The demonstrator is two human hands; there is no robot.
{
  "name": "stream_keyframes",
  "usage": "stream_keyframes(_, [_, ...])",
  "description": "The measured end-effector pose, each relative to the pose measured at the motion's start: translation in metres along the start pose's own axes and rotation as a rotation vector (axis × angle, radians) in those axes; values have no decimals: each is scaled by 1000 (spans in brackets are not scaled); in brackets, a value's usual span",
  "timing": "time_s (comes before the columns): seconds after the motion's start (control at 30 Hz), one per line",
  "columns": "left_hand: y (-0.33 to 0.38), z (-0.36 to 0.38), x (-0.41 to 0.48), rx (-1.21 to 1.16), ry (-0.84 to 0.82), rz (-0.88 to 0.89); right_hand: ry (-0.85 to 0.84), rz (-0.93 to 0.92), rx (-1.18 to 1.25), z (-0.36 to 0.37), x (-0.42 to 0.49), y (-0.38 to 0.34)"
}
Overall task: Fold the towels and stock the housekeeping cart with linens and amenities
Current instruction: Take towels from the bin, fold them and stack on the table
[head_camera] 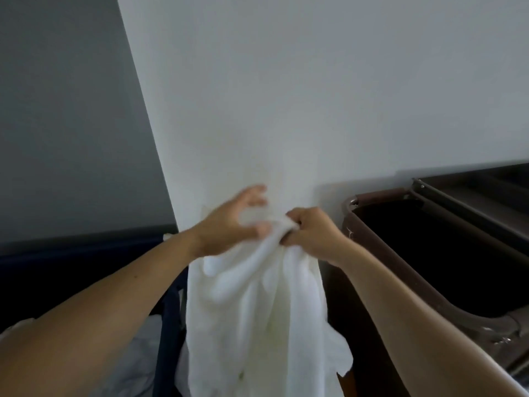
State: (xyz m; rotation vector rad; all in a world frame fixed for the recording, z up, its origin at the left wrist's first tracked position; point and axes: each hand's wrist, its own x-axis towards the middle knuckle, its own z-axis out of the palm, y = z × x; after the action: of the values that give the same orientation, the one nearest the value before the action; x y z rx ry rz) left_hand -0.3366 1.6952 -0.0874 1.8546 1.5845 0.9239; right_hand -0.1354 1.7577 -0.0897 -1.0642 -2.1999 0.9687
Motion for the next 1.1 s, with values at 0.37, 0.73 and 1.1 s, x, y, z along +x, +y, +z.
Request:
stream_keyframes(0.37, [33, 7, 13, -284, 469, 15, 80, 352, 98, 48, -22, 90])
stream_keyframes(0.73, [-4, 7, -14, 171, -231, -227, 398, -143, -8, -6, 2, -3])
stream_keyframes(1.1, [37, 20, -14, -295, 431, 16, 417, 21, 231, 36, -13, 9])
